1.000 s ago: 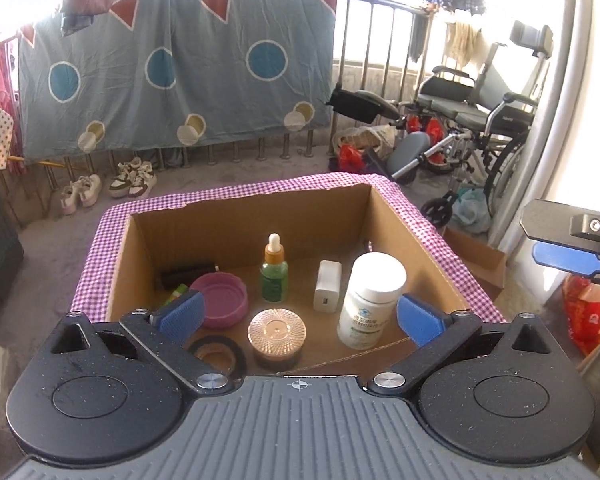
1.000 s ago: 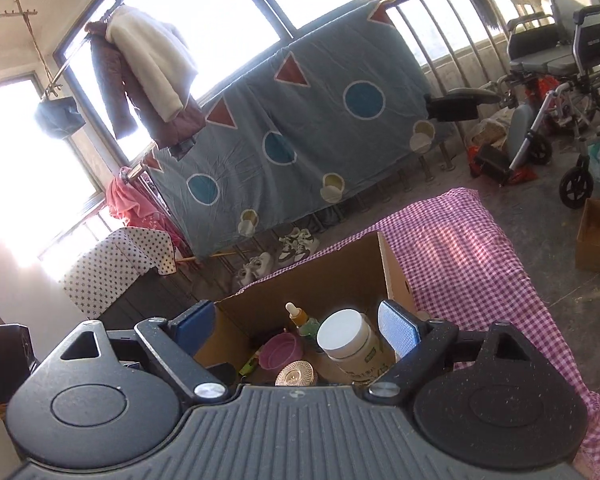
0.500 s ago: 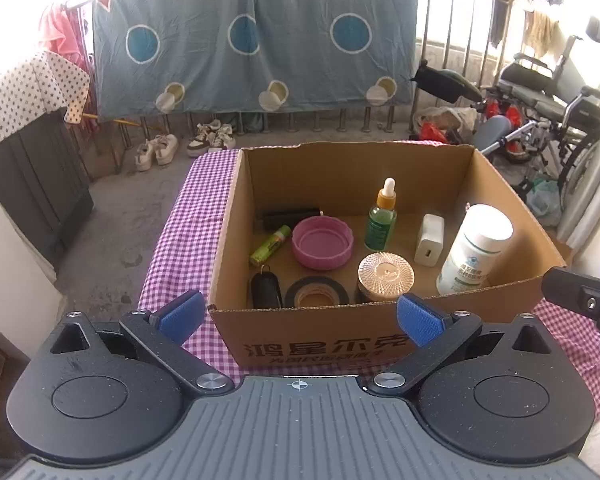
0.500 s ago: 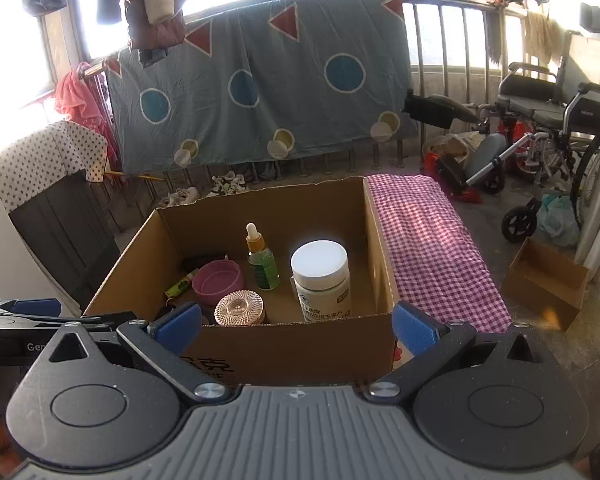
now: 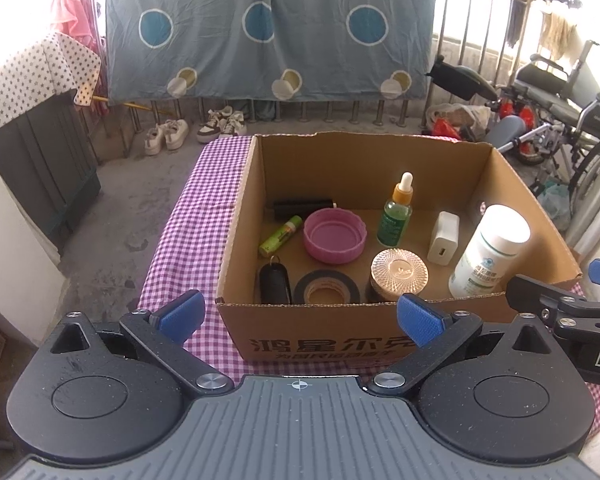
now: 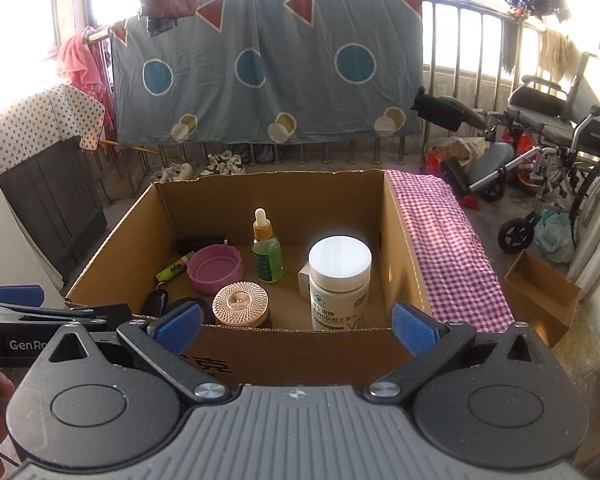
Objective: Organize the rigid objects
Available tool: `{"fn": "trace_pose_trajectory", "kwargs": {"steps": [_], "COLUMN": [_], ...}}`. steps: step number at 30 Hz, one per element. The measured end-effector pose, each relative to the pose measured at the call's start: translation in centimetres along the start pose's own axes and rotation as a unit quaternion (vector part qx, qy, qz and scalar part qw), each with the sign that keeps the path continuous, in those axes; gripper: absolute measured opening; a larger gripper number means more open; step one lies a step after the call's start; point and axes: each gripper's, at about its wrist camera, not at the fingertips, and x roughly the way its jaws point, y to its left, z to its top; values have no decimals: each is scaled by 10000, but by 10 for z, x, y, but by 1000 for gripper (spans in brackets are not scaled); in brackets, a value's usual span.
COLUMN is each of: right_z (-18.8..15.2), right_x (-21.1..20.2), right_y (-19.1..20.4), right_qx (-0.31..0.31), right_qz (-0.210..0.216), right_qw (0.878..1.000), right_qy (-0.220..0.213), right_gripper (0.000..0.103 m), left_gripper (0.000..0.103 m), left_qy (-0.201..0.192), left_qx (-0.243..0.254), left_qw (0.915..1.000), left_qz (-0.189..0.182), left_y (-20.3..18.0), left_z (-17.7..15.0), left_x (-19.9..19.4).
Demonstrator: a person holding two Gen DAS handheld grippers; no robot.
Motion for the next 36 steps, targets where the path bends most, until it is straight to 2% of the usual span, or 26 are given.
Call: {"fn": "trace_pose_trajectory", "kwargs": {"steps": [36], "right_z": [-1], "right_x": [14], "right_y": [-12], "right_qx": [235], "right_qz": [-50], "right_qw": [9990], "right_qy": [364], "right_gripper": [103], "left_gripper": [103], "left_qy": [159], "left_qx": [96], "left_qw": [9996], "left_qz": [191], "left_y": [-8], "left_z": [1], "left_x": [2]}}
